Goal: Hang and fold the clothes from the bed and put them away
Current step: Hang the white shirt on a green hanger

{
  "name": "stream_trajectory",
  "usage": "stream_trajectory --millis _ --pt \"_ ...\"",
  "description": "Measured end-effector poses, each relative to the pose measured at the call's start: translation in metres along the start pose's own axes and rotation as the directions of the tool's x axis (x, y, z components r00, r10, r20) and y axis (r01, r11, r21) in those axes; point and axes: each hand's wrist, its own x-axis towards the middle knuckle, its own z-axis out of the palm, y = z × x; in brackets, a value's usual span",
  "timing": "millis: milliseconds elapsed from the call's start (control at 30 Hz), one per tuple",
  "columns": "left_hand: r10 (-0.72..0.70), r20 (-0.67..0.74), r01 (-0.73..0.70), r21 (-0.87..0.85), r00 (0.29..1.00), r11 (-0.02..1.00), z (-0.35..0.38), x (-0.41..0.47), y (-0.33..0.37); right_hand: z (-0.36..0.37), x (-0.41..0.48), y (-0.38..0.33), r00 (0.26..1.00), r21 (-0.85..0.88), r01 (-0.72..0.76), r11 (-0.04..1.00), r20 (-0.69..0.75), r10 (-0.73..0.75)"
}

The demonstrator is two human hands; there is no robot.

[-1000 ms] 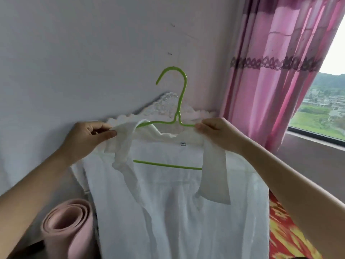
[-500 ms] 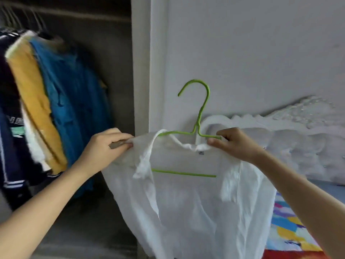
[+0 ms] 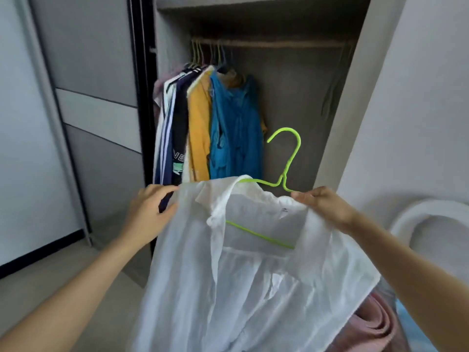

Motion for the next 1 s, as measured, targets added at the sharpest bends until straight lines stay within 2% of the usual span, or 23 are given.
stream_trajectory --millis 133,333,400,467,567,667,867,1000 --pt "-0.145 -0.021 0.145 0.014 0.989 0.989 -0.001 0.018 -0.044 0.014 0.054 -0.002 0.999 0.214 -0.019 0.977 -0.040 0.028" --pt "-0.186 -0.031 0.185 -0.022 0.982 0.983 0.020 0.082 -0.086 0.008 0.128 -0.014 0.991 0.504 -0.101 0.858 -0.028 0.133" --pt "-0.174 -0.029 0.174 -0.032 0.984 0.984 0.030 0.118 -0.095 0.007 0.154 -0.025 0.993 0.613 -0.103 0.784 0.024 0.112" --pt "-0.153 -0.026 0.152 -0.036 0.988 0.988 0.038 0.150 -0.098 0.009 0.173 -0.038 0.999 0.686 -0.041 0.727 0.037 0.022" --pt "-0.125 -0.053 0.125 -0.010 0.991 0.992 0.048 0.186 -0.103 0.013 0.194 -0.055 0.988 0.642 0.157 0.750 -0.103 -0.118" --pt "-0.116 -0.067 0.117 0.009 0.991 0.993 0.061 0.214 -0.110 0.019 0.213 -0.064 0.965 0.641 0.259 0.723 -0.150 -0.213" --pt "-0.064 -0.123 0.072 0.062 0.990 0.995 0.083 0.264 -0.124 0.010 0.232 -0.081 0.943 0.637 0.313 0.705 -0.298 -0.149" --pt "-0.012 -0.155 0.017 0.032 0.988 0.999 0.106 0.305 -0.137 -0.006 0.241 -0.095 0.885 0.533 0.388 0.752 -0.442 -0.144"
